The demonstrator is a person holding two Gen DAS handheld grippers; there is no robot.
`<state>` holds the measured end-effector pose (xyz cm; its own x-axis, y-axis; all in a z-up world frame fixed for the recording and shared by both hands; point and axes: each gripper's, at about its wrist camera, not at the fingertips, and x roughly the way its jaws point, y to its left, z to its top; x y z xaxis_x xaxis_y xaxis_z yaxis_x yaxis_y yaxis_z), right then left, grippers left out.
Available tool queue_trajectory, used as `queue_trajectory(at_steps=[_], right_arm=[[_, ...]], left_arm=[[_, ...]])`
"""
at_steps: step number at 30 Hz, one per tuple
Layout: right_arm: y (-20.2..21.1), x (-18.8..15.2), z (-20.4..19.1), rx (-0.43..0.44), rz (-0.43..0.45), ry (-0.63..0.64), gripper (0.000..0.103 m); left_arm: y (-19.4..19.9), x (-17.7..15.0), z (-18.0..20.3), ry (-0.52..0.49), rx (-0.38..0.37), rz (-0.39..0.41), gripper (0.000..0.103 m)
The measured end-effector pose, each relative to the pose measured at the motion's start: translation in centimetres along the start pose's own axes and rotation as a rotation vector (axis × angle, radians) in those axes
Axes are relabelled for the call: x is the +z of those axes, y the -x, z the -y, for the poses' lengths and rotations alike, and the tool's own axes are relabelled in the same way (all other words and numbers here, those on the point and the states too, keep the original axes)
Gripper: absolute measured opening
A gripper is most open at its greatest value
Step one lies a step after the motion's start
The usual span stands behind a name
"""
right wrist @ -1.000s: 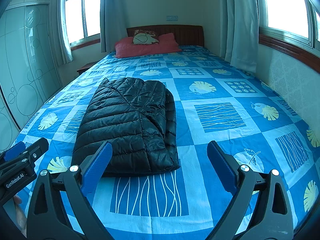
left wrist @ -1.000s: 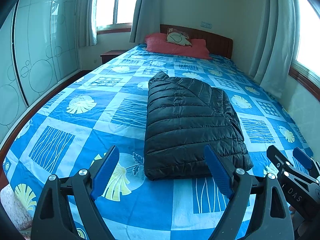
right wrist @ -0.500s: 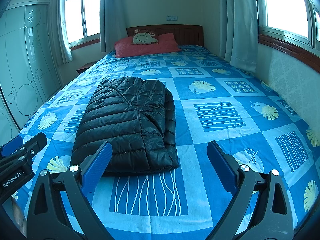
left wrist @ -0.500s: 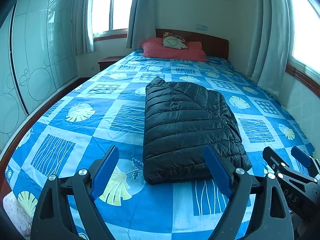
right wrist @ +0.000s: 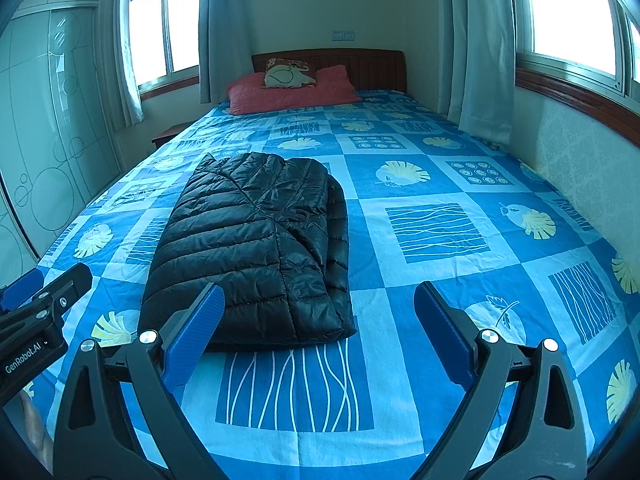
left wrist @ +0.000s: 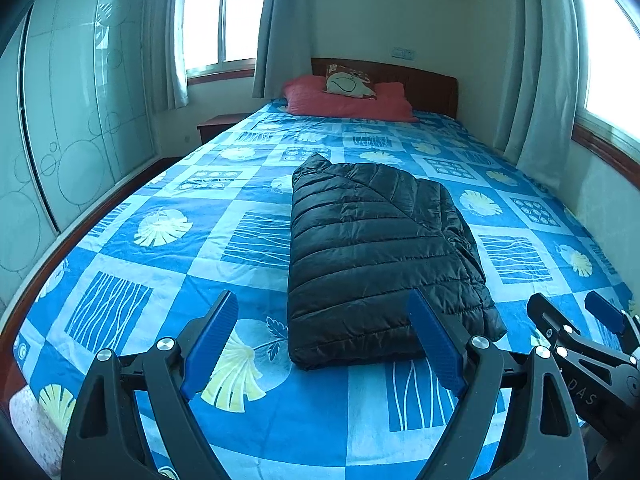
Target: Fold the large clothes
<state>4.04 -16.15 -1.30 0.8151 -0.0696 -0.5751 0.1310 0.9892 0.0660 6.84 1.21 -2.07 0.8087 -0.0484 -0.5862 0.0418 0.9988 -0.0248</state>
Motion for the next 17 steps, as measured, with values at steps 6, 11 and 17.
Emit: queue_trajectory(at_steps=[6, 11, 17], right_arm=[[-0.1, -0.2, 0.4, 0.001, -0.003, -0.002, 0.095], [-0.4, -0.4, 1.1, -0.001, -0.010, -0.002, 0.095], [-1.6, -0.6, 3.5, -0.027, -0.027, -0.032, 0.095]], left_arm=[[-0.3, -0.2, 0.1, 0.007, -0.001, -0.009, 0.088], [-1.0, -0.3, 0.1, -0.003, -0.020, -0.018, 0.088], [-3.5, -0.9, -1.3, 0.025, -0.008, -0.089, 0.088]])
